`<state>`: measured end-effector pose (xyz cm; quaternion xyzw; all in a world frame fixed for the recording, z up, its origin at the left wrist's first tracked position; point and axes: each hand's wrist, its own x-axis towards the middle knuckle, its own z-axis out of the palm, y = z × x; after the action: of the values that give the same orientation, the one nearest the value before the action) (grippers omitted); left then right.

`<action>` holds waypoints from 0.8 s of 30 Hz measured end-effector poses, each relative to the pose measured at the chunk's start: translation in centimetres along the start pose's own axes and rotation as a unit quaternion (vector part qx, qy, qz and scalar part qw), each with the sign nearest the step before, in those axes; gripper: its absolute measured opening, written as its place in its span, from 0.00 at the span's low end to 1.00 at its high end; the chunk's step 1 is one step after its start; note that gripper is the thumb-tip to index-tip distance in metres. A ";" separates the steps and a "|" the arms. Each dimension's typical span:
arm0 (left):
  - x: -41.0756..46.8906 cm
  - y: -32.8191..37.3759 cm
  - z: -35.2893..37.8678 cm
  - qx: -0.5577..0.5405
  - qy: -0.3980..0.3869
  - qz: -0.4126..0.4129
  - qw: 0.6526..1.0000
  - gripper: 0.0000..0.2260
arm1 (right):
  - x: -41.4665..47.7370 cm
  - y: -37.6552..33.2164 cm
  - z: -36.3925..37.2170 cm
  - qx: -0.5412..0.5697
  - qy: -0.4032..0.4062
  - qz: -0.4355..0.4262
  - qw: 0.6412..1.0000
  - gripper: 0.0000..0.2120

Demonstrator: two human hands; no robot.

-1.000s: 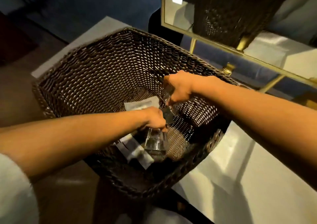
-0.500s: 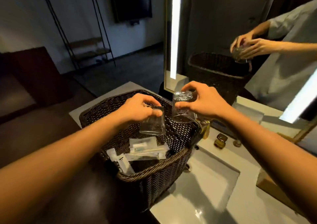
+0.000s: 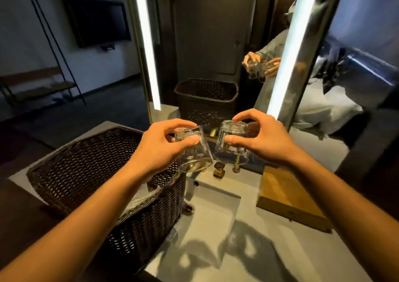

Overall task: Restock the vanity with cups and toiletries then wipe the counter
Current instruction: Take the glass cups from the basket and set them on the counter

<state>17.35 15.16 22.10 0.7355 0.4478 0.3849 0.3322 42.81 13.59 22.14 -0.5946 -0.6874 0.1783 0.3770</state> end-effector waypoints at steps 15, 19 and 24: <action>0.3 4.0 16.5 -0.112 -0.197 0.060 0.972 0.19 | -17.7 7.2 -12.6 -0.036 0.138 0.245 0.959 0.23; 0.2 6.2 21.5 -0.124 -0.228 0.056 0.964 0.20 | -21.3 9.8 -16.0 -0.033 0.172 0.279 0.944 0.23; 0.3 8.6 29.3 -0.122 -0.239 0.059 0.962 0.25 | -24.9 15.3 -19.8 -0.023 0.197 0.293 0.935 0.25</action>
<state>46.19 7.94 15.23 0.7851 0.2608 0.2690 0.4933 67.92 -10.59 16.86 -0.8014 -0.3985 0.1445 0.4221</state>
